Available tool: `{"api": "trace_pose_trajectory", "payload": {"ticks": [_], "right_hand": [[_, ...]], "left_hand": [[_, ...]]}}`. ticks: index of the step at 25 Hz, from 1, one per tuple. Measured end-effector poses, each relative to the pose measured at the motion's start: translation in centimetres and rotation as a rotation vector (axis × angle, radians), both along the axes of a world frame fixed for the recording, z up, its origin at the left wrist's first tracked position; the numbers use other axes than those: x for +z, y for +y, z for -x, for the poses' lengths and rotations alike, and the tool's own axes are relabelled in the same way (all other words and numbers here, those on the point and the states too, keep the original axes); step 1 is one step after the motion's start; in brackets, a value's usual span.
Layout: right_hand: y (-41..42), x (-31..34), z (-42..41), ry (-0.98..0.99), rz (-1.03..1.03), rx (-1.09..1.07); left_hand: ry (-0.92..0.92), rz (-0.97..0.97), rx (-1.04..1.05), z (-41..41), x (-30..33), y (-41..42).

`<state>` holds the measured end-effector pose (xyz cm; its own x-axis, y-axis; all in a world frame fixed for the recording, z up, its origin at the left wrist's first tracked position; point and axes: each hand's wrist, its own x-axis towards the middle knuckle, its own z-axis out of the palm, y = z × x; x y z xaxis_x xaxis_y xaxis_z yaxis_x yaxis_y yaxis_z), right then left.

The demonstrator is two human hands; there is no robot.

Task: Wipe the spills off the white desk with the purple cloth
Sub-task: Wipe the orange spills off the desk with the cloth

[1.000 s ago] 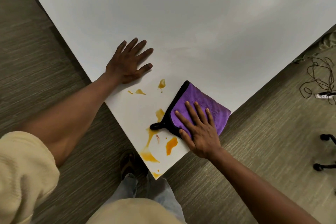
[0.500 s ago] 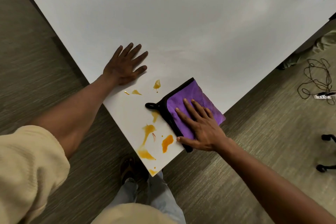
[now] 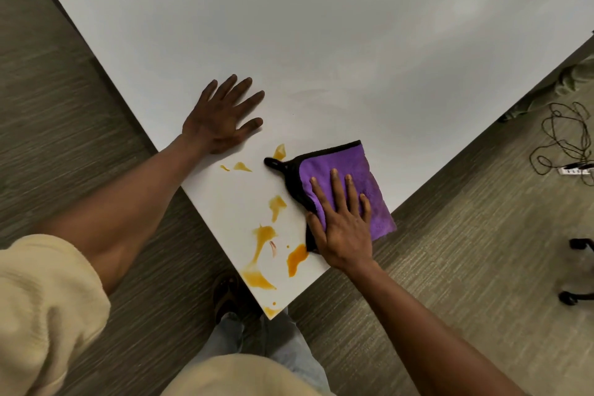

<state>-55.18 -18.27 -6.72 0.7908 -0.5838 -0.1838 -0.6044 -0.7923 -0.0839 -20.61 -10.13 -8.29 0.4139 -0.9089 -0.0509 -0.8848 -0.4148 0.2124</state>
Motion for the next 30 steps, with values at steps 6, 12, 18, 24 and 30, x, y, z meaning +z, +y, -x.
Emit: {"api": "trace_pose_trajectory", "payload": {"ticks": [6,12,18,24,30], "right_hand": [[0.6,0.0,-4.0,-0.119,-0.16,-0.384],[0.4,1.6,2.8,-0.046,-0.193,0.049],[0.0,0.8,1.2,0.073,0.003,0.167],[0.1,0.5,0.2,0.005,-0.05,0.066],[1.8,2.7,-4.6,-0.192,-0.171,-0.308]], "left_hand": [[0.015,-0.028,-0.002,0.2,0.2,0.1],[0.003,-0.015,-0.015,-0.1,0.4,0.0],[0.011,0.015,-0.001,0.0,-0.1,0.3],[0.018,0.043,0.007,-0.2,-0.4,0.3],[0.02,0.052,0.02,-0.4,-0.1,0.3]]}}
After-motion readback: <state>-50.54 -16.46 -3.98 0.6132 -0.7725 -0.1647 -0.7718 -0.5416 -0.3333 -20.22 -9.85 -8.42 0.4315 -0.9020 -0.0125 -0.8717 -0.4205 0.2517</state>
